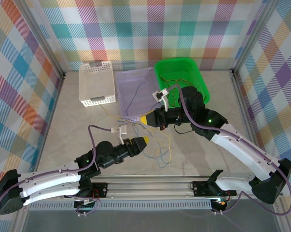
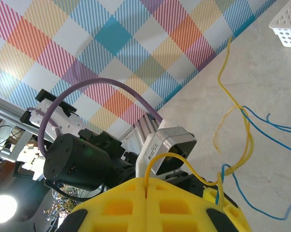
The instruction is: Untangle the cables
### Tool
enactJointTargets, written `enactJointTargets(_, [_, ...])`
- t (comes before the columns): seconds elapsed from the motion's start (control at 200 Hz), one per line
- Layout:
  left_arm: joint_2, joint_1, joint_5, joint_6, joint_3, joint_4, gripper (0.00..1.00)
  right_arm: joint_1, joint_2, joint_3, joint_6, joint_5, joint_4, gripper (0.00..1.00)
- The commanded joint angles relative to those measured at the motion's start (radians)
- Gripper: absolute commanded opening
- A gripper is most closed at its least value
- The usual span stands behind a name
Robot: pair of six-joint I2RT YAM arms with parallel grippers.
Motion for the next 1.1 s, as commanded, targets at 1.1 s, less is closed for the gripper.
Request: enactJointTargets(1.1, [0.052, -0.057, -0.142, 0.054, 0.057, 0.169, 0.61, 0.043, -0.030, -0.068, 0.068, -0.061, 0.123, 0.00])
